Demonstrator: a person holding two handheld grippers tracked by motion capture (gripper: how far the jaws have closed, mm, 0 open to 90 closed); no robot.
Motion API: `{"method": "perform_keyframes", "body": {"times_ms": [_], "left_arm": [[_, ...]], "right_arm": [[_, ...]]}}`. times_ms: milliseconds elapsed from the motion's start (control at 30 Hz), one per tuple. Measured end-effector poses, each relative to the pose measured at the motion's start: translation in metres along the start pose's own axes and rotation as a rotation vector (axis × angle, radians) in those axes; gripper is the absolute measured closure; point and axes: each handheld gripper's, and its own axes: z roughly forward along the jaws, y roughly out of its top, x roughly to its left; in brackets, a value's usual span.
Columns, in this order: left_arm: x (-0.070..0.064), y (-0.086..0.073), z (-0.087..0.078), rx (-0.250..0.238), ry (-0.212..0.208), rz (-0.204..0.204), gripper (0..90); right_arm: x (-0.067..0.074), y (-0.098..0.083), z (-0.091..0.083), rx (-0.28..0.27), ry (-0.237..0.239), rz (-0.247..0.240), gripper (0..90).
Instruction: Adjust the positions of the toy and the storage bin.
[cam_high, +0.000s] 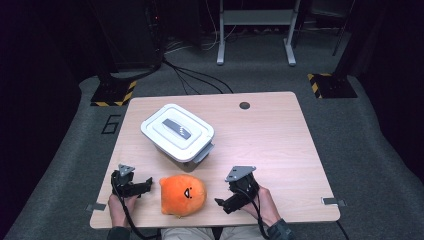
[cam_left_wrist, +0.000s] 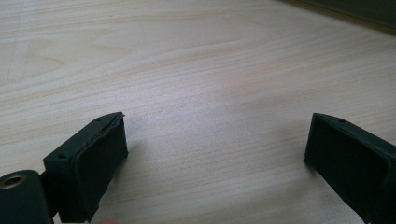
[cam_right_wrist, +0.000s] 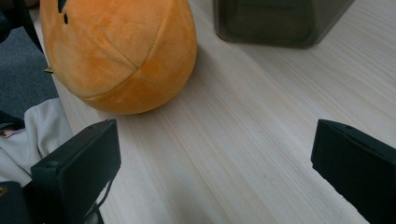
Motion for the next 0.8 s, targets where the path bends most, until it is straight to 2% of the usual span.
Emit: {"method": "perform_keyframes", "body": {"times_ms": [467,633,800], "left_arm": [[-0.001,0.0,0.0,-0.002,0.001,0.003,6.2],[-0.001,0.0,0.0,-0.003,0.002,0.002,6.3],[-0.001,0.0,0.0,-0.003,0.003,0.0,6.3]], "right_arm": [[0.011,0.013,0.019,0.02,0.037,-0.029,0.3],[0.016,0.018,0.026,0.021,0.068,-0.031,0.3],[0.025,0.027,0.037,0.025,0.102,-0.068,0.3]]}}
